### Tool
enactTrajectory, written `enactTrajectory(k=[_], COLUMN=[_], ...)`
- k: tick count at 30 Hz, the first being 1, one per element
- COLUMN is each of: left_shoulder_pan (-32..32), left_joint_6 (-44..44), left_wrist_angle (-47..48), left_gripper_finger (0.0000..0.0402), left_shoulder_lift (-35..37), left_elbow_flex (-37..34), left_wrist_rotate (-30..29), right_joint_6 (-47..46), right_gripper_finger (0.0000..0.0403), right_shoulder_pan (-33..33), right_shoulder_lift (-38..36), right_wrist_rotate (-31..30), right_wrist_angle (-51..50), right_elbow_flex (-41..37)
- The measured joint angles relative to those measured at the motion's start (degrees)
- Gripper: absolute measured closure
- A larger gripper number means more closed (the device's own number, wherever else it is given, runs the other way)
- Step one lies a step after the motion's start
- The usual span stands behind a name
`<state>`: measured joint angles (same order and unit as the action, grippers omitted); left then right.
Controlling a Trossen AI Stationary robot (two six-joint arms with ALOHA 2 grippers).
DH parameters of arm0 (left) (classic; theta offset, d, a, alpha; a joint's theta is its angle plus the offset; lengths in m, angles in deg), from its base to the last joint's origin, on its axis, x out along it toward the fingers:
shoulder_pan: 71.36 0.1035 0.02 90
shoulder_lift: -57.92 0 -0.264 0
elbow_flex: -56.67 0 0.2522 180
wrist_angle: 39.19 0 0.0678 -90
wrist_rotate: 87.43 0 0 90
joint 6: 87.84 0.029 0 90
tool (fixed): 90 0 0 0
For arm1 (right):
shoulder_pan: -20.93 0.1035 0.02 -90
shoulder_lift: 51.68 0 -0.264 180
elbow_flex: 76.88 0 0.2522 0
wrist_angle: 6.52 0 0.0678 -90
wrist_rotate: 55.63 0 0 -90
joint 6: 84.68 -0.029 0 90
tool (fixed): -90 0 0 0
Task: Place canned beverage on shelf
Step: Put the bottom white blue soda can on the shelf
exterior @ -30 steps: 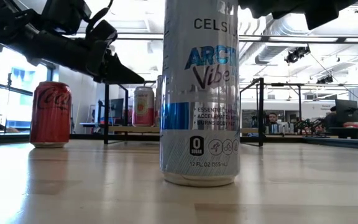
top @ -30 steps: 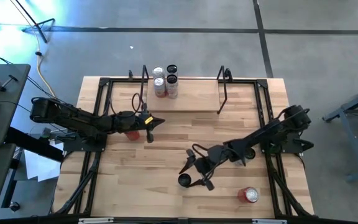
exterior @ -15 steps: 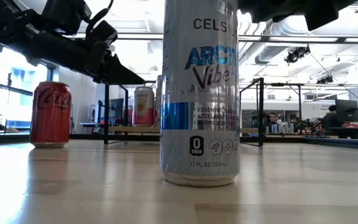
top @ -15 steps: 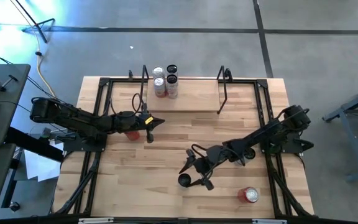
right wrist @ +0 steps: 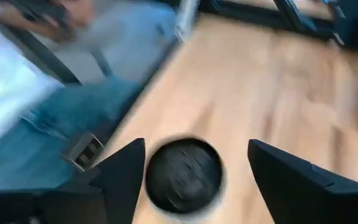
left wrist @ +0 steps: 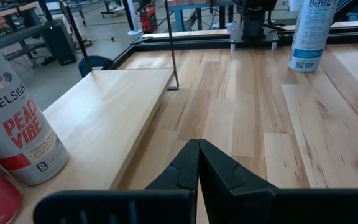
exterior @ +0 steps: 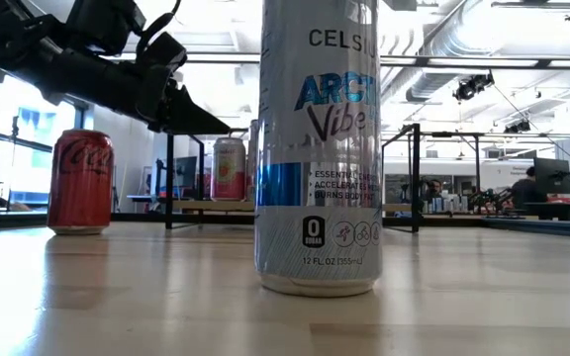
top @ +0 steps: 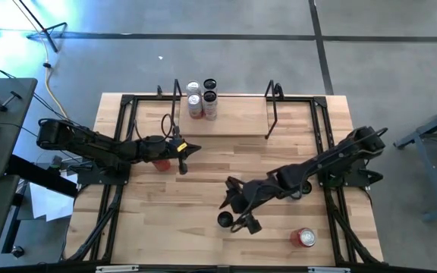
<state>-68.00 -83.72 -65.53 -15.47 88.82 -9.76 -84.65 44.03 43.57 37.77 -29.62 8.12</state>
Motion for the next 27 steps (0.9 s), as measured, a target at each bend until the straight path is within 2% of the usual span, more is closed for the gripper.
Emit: enactTrajectory(k=[4,9,12,14,16,18,22,27], left_shoulder_pan=[0.0,0.0,0.0,0.0,0.0,0.0,0.0,0.0], left_joint_6=[0.0,0.0,0.0,0.0,0.0,0.0,0.0,-0.9], left_wrist_angle=[0.0,0.0,0.0,0.1,0.2,0.5,0.6,2.1], left_gripper_finger=[0.0401,0.0401,0.0401,0.0401,0.0401,0.0401,0.0401,0.0401], left_shoulder_lift=[0.0,0.0,0.0,0.0,0.0,0.0,0.0,0.0], left_elbow_flex=[0.0,0.0,0.0,0.0,0.0,0.0,0.0,0.0], left_wrist_rotate=[0.0,0.0,0.0,0.0,0.0,0.0,0.0,0.0], right_joint_6=[-2.9,-6.7,-4.5,-0.8,1.3,1.4,1.0,1.4], right_gripper_finger=[0.0186,0.0300,0.0364,0.0379,0.0369,0.0337,0.0238,0.0128], right_shoulder_pan=[0.2,0.2,1.0,2.2,3.2,4.2,5.5,5.6], right_shoulder_lift=[1.9,6.0,9.4,12.1,15.2,18.4,24.2,29.9], right_wrist_rotate=[-4.4,-6.4,-7.3,-7.3,-6.3,-6.5,-12.0,-11.7], right_wrist_angle=[-17.0,-32.0,-38.8,-42.5,-47.7,-52.0,-59.1,-63.8], right_elbow_flex=[10.4,21.6,27.7,31.8,36.6,41.6,50.0,58.0])
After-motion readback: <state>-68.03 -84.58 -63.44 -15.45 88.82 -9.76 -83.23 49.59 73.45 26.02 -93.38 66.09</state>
